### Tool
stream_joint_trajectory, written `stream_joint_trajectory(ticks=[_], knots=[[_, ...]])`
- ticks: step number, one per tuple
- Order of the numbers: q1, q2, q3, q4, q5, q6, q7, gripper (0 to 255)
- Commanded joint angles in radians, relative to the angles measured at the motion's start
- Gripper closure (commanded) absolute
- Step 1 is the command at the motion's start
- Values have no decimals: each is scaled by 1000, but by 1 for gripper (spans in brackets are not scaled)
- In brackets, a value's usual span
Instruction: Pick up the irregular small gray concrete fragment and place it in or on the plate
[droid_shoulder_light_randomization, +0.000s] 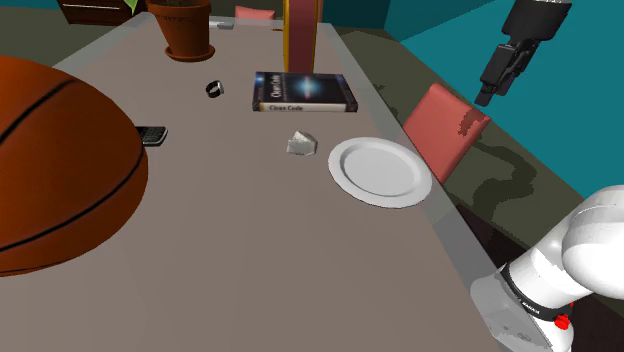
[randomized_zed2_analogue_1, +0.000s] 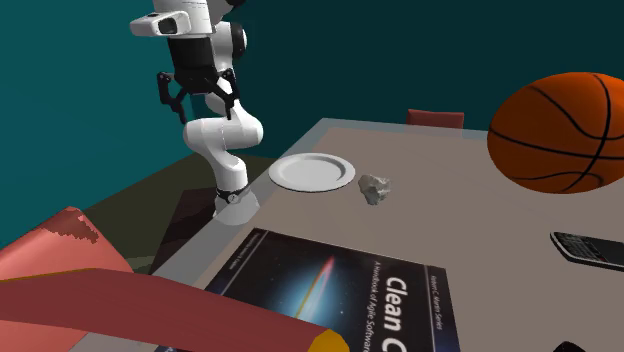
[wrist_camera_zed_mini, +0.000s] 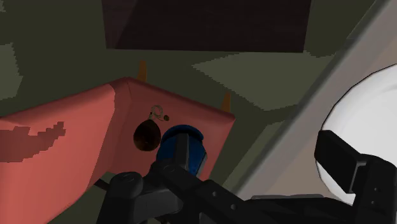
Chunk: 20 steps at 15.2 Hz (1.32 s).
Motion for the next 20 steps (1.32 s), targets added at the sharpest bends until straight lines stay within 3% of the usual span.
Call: stream_joint_trajectory(ticks=[1, 10, 20], knots=[[0, 0, 0, 0, 0, 0, 0, 0], [75, 236, 102, 88, 113, 133, 64, 0], [146, 534, 208, 282, 184, 235, 126, 0]])
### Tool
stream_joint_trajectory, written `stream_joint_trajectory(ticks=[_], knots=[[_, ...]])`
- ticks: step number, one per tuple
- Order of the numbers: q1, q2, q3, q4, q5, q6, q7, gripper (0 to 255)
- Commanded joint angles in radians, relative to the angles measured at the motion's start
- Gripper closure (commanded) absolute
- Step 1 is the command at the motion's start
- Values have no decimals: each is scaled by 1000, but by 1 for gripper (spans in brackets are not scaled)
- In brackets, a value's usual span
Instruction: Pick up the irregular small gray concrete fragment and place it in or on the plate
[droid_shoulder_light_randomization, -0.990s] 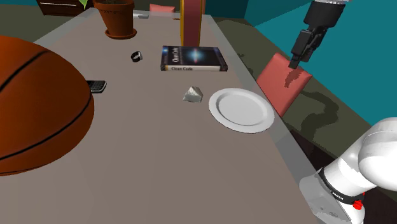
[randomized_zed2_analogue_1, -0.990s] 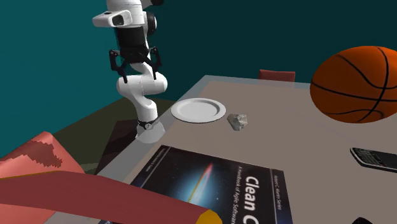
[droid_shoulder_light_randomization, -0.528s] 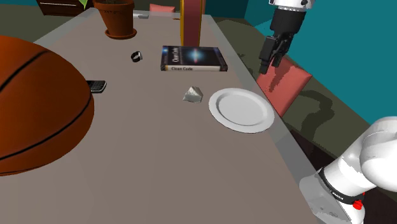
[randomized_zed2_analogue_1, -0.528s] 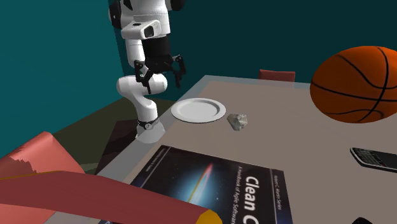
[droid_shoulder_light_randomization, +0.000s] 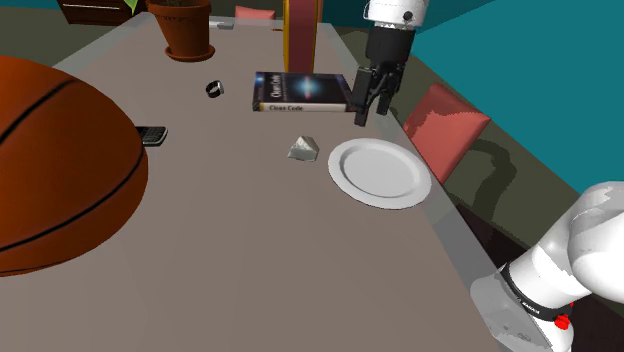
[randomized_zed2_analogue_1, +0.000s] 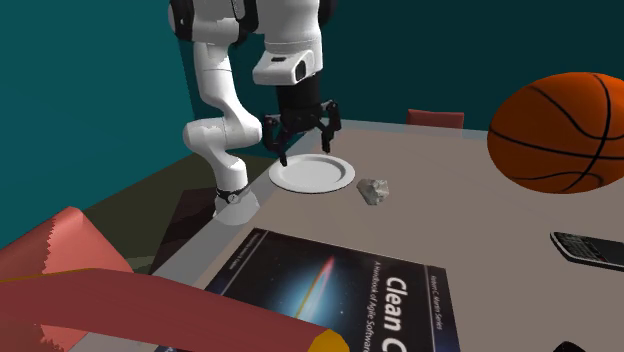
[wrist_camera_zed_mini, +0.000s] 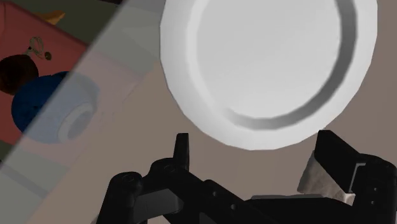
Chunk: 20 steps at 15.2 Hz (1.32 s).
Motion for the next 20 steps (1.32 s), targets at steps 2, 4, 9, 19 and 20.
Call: stream_joint_trajectory(ticks=[2, 4, 9, 19, 20], knots=[[19, 94, 28, 78, 10, 17, 17, 0], [34, 159, 47, 133, 13, 27, 31, 0], [70, 311, 88, 278, 8, 37, 66, 0], [78, 309, 96, 176, 13, 139, 61, 0], [78, 309, 96, 176, 13, 139, 61, 0]])
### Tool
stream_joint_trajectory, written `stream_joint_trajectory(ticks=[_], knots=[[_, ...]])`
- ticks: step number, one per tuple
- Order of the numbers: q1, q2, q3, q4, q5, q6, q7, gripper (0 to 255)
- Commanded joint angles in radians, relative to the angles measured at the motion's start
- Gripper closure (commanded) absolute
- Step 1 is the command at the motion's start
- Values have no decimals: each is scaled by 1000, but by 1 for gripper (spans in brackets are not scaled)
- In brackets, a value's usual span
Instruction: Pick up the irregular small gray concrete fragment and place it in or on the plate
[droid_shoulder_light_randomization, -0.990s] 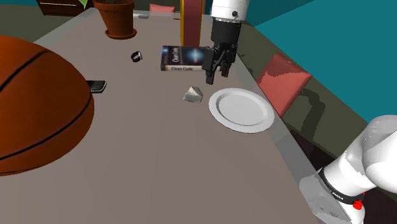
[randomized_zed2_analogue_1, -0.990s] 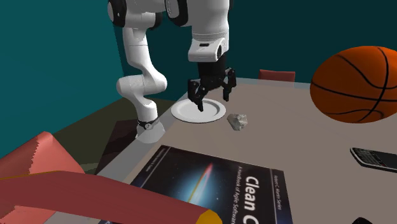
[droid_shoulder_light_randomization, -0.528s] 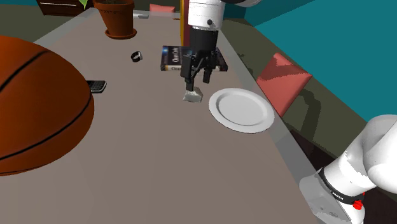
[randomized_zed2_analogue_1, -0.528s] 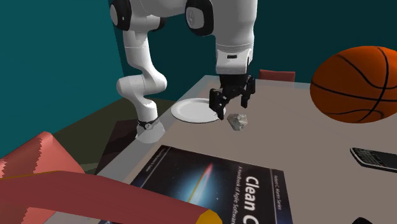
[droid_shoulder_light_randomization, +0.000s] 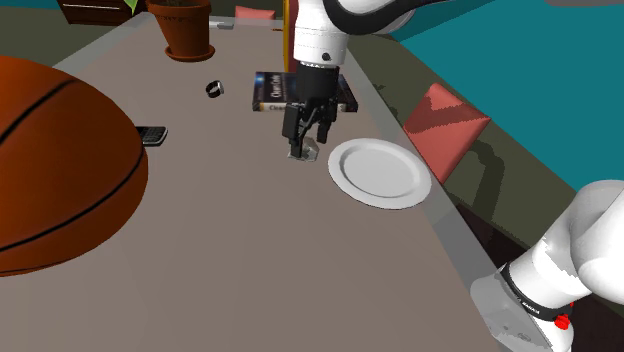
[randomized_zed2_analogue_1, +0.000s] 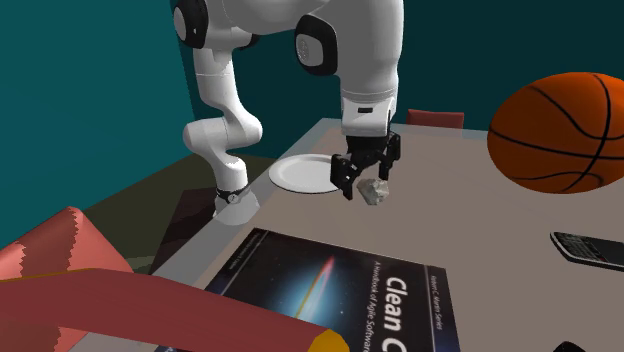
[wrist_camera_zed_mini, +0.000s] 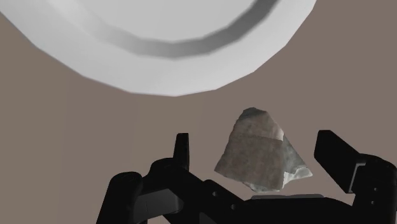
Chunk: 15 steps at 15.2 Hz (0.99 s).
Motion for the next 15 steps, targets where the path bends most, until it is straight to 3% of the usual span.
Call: stream_joint_trajectory(ticks=[1, 4, 5, 15], knots=[[0, 0, 0, -1, 0, 1, 0, 0], [0, 0, 0, -1, 0, 1, 0, 0], [0, 0, 0, -1, 0, 1, 0, 255], [0, -2, 0, 10, 0, -12, 2, 255]])
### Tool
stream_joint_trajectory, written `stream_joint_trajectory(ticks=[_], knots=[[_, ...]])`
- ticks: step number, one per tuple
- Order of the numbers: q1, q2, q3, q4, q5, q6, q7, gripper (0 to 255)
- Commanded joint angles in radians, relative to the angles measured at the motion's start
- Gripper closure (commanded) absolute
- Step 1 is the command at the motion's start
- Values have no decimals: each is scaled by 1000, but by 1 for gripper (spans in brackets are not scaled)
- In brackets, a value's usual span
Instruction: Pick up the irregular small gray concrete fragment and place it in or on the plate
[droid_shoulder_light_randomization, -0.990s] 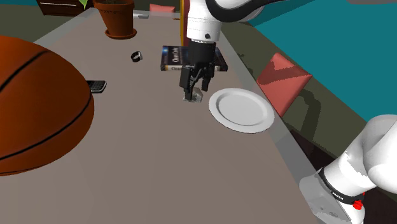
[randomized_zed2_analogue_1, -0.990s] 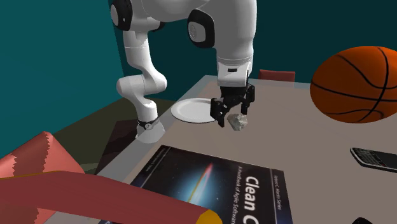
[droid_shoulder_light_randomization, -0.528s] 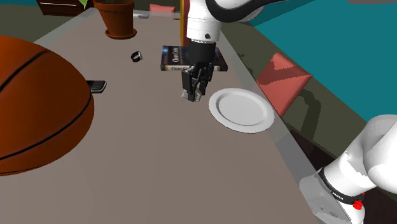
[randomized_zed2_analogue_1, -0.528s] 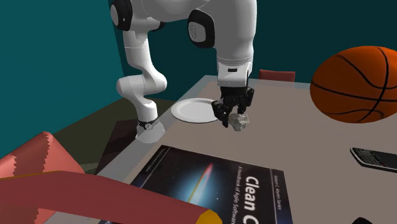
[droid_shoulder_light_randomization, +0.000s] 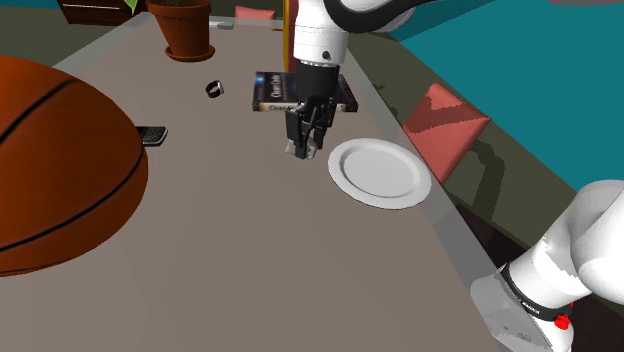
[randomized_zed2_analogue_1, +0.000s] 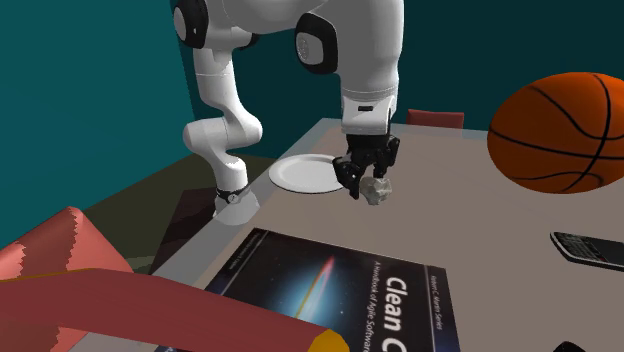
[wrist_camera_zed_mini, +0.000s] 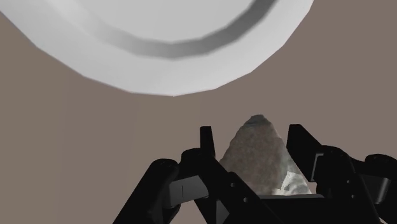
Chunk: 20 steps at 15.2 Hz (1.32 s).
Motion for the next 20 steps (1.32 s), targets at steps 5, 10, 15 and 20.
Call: stream_joint_trajectory(ticks=[5, 10, 15, 20], knots=[[-2, -5, -1, 67, -2, -72, 11, 255], [-2, -5, -2, 135, -4, -138, 23, 255], [-3, 2, -2, 210, -7, -205, 36, 255], [-20, -170, -22, 22, 34, -193, -10, 255]])
